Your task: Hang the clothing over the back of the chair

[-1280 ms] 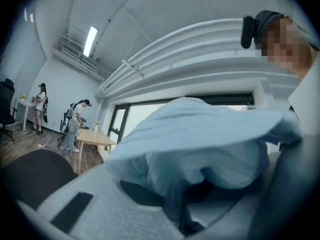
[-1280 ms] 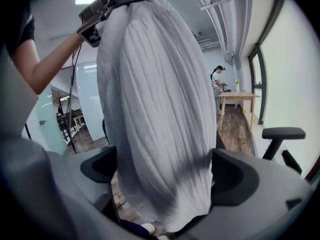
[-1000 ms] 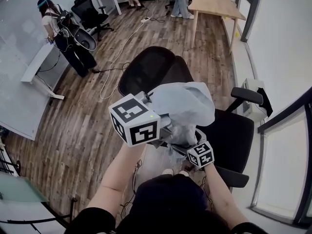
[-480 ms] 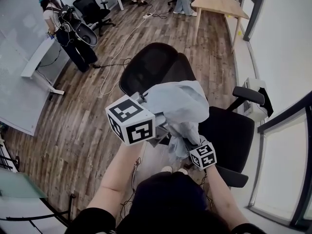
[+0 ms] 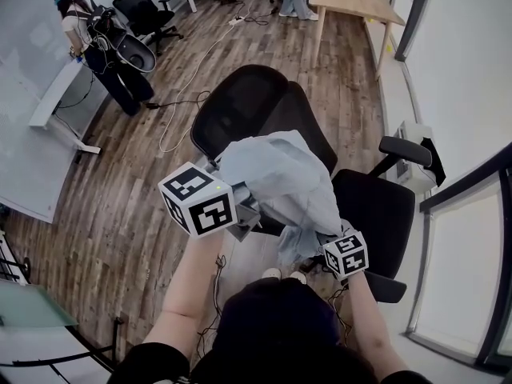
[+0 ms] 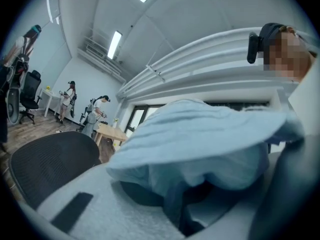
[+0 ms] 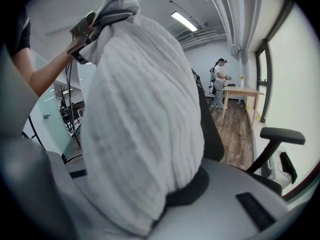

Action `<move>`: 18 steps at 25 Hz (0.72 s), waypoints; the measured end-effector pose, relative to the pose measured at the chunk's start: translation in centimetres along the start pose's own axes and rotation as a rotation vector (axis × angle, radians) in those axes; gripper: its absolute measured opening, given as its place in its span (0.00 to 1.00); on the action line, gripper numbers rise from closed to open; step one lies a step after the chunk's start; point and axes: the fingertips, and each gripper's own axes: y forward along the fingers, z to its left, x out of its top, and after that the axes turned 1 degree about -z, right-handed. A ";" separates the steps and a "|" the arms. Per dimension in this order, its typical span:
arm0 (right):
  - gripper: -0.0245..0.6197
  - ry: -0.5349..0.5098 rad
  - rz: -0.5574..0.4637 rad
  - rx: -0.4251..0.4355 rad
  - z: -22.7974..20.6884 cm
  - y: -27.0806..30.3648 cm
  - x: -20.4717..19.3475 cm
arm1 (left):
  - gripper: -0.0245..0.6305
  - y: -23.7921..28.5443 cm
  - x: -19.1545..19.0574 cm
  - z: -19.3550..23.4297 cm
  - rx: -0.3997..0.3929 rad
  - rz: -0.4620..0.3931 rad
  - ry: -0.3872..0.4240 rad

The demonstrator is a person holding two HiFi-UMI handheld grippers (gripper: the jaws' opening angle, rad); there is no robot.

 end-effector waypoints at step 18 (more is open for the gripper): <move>0.10 -0.394 -0.042 -0.234 -4.0 -10.0 13.6 | 0.07 -5.4 0.6 3.6 0.195 -0.096 -0.013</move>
